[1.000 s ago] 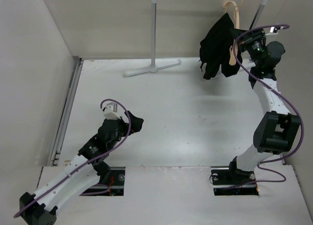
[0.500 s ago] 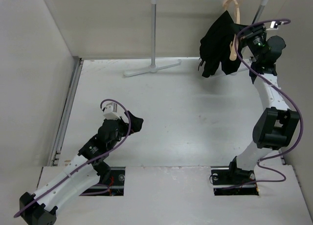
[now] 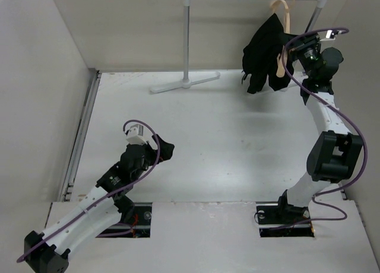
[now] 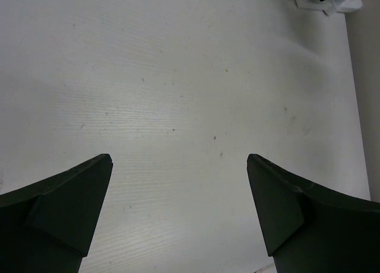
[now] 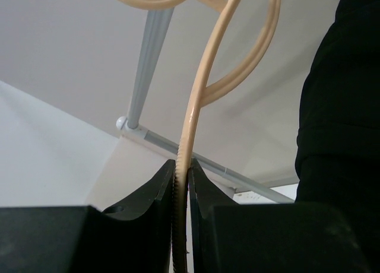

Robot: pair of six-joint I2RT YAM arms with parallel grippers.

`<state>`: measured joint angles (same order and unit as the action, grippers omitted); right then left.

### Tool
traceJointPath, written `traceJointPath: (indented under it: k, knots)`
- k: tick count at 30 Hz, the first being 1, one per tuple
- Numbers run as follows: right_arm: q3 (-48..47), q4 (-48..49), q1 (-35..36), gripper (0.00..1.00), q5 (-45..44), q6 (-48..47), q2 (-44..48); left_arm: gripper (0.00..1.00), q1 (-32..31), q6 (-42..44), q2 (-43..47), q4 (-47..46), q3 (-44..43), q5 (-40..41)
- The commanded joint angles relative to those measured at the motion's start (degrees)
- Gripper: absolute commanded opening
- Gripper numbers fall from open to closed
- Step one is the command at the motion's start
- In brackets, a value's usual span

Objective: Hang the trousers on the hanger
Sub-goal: Hang the hanger with trousers onto the clothesline

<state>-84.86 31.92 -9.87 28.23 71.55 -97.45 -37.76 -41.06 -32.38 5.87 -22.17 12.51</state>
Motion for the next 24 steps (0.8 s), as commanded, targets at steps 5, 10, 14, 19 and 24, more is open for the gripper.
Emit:
traceJointPath:
  k: [5,10,14,19,24]
  knots:
    - [10.76,4.64,1.12,0.2,-10.3,-5.45,8.58,1.0,-0.43,0.19,0.21,-2.09,-2.0,0.93]
    - [14.19,4.29,1.47,0.45,-11.53,-6.07,13.59,1.0,-0.69,-0.07,1.44,-2.0,-1.56,0.93]
    - [17.35,4.03,1.47,0.75,-12.4,-7.3,17.02,1.0,-1.22,-0.16,2.32,-1.74,-1.29,0.93]
    - [22.36,0.78,1.3,1.0,-14.6,-11.24,23.96,1.0,-0.96,-0.16,1.89,0.01,-2.08,1.46]
    - [27.02,-7.21,1.65,1.0,-21.27,-20.46,34.93,1.0,-0.69,-0.16,-0.4,3.53,-4.1,4.88]
